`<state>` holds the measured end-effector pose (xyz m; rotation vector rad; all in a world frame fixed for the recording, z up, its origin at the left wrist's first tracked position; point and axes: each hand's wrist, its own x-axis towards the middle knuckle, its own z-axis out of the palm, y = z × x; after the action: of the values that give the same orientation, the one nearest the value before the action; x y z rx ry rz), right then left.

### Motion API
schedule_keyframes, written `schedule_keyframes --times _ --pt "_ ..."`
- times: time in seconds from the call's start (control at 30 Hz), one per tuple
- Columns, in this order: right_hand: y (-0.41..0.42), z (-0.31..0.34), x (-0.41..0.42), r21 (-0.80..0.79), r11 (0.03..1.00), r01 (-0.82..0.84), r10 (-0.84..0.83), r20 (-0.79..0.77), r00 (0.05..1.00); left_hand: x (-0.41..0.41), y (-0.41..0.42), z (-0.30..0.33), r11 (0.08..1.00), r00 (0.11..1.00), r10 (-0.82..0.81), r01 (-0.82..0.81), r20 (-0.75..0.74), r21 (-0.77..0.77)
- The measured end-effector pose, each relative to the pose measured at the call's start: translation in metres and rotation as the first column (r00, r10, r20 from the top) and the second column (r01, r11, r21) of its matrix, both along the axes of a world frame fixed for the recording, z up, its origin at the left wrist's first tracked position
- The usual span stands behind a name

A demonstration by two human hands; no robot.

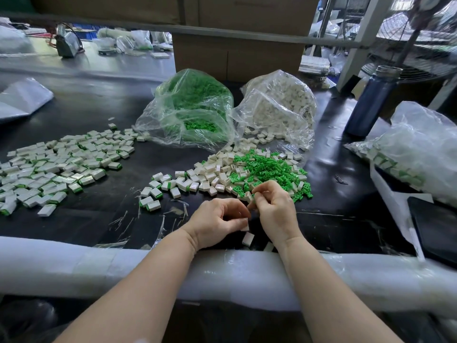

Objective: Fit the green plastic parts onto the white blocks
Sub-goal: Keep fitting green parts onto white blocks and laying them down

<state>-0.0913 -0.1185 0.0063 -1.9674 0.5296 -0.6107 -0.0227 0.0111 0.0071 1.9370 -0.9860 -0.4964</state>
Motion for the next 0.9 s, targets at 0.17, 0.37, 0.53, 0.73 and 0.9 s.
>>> schedule_keyframes --times 0.17,0.37,0.53,0.73,0.9 --pt "-0.0009 -0.0014 0.0011 -0.011 0.998 -0.065 0.066 0.027 0.997 0.0004 0.0024 0.0009 0.999 0.998 -0.035 0.035 -0.060 -0.016" --pt "0.0000 0.0001 -0.0001 0.037 0.989 -0.146 0.144 0.059 0.988 0.0003 -0.0012 0.0006 0.959 0.977 0.192 -0.206 -0.091 -0.192" --pt "-0.0010 0.0022 -0.0015 0.030 0.989 -0.148 0.145 0.088 0.985 0.0006 -0.0004 0.0001 0.931 0.963 0.248 -0.267 -0.104 -0.248" --pt "-0.0005 0.0029 -0.0011 0.109 0.976 -0.191 0.175 0.137 0.975 0.0032 -0.0008 -0.0021 0.913 0.954 0.255 -0.291 -0.156 -0.286" --pt "0.0010 0.0044 -0.0018 0.223 0.947 -0.230 0.190 0.184 0.964 0.0046 -0.0002 -0.0028 0.929 0.962 0.208 -0.251 -0.177 -0.274"
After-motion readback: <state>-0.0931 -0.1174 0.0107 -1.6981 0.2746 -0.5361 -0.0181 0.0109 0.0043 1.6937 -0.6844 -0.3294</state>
